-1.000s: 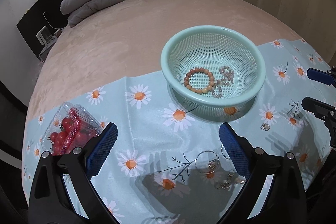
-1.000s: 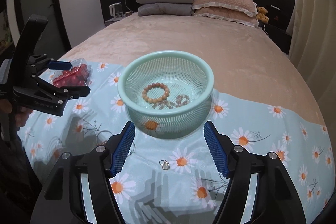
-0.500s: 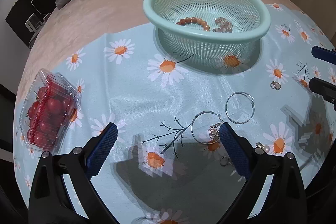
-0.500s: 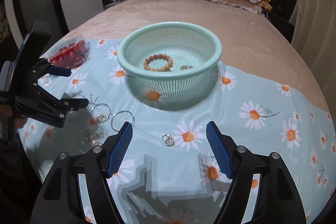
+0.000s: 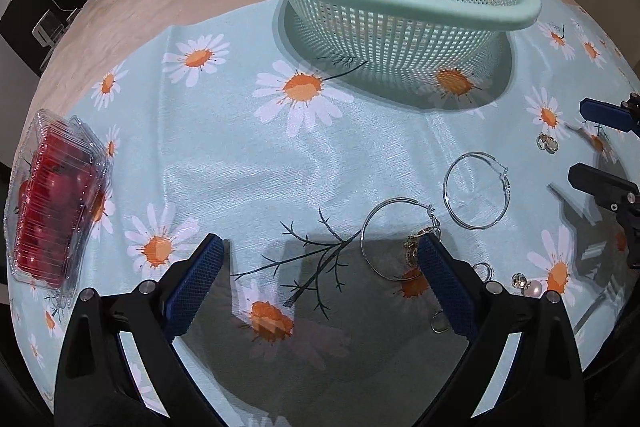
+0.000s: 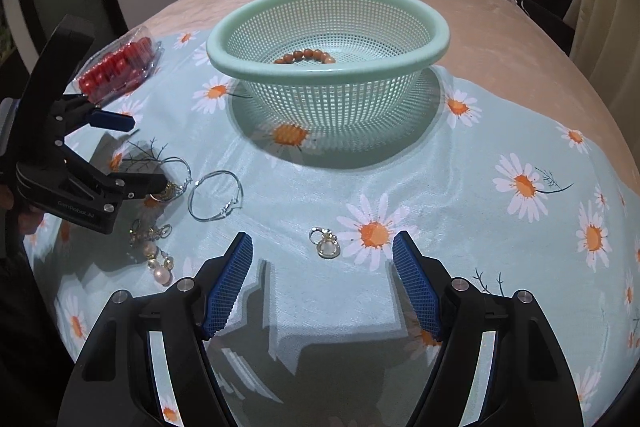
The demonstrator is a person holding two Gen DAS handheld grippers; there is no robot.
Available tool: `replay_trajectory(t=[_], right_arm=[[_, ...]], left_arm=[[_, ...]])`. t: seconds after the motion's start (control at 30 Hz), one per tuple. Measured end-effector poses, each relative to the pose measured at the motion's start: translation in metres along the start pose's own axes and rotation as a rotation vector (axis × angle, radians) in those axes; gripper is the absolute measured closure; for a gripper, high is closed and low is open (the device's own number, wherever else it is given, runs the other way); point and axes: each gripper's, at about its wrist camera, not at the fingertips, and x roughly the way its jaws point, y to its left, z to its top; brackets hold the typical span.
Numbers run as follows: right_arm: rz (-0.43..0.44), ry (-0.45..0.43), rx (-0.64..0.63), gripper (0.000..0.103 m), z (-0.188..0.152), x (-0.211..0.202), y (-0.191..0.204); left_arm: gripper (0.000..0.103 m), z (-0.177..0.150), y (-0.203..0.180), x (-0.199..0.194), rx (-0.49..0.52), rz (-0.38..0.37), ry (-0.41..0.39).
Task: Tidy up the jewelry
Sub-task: 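Grasp a silver hoop earring with the left tool while the right tool grasps the silver pendant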
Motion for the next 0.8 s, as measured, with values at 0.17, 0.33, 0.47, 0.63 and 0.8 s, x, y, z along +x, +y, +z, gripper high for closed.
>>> replay_trajectory(t=[0.17, 0.33, 0.47, 0.63, 0.8], right_arm=[[-0.019, 0.051, 0.032, 0.036, -0.005, 0.027, 0.000], [0.014, 0.028, -0.039, 0.076, -0.009, 0.026, 0.017], [0.040, 0.047, -0.047, 0.090, -0.005, 0.028, 0.021], [0.079, 0.050, -0.020, 0.090, -0.006, 0.021, 0.016], [0.093, 0.046, -0.034, 0.090, -0.007, 0.007, 0.013]], left_arm=[[0.029, 0.001, -0.008, 0.003, 0.023, -0.056, -0.009], [0.050, -0.001, -0.027, 0.006, 0.081, -0.048, -0.024], [0.080, -0.001, -0.040, 0.004, 0.090, -0.093, -0.028], [0.091, -0.003, -0.048, 0.002, 0.064, -0.128, -0.026], [0.094, -0.004, -0.041, -0.002, 0.037, -0.160, -0.021]])
